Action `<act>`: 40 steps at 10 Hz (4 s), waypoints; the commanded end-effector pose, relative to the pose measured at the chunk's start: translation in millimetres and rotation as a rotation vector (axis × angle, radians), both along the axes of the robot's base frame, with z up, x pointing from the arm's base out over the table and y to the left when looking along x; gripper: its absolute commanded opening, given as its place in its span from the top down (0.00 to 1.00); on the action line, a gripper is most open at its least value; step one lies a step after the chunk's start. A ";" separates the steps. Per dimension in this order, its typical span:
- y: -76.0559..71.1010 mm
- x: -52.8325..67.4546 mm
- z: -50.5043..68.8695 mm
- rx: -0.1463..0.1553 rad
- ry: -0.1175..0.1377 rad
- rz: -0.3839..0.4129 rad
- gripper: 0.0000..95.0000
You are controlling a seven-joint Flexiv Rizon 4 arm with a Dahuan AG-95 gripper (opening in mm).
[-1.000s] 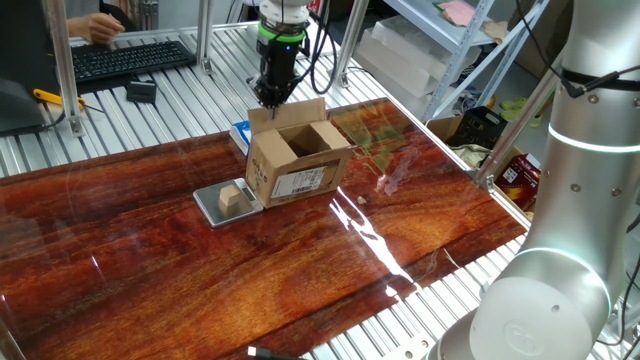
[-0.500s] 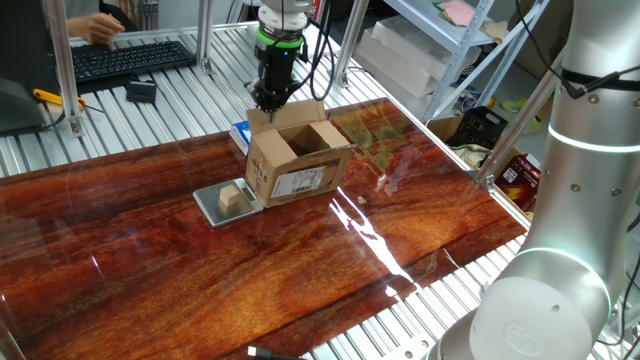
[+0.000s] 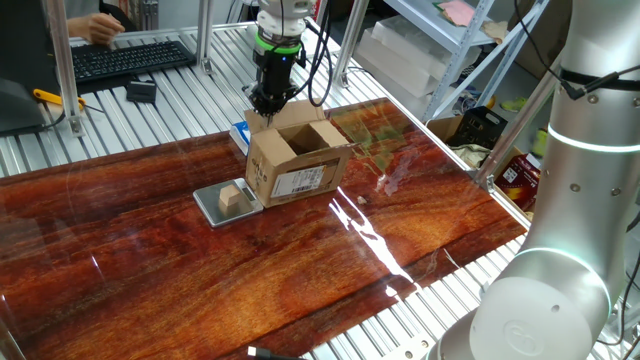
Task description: Open a box
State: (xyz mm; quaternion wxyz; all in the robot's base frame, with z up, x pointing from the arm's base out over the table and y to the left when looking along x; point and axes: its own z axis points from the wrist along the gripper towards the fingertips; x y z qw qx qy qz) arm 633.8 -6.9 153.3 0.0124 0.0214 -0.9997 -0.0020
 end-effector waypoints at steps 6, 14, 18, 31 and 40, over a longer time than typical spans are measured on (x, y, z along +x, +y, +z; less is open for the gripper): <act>2.6 0.7 -9.3 0.019 0.010 -0.055 1.00; 2.9 0.7 -10.7 0.016 0.014 -0.034 1.00; 2.9 0.7 -10.7 0.006 0.014 -0.027 1.00; 2.9 0.7 -10.7 -0.031 0.009 -0.032 1.00; 1.6 -0.6 -8.4 -0.023 0.008 -0.022 1.00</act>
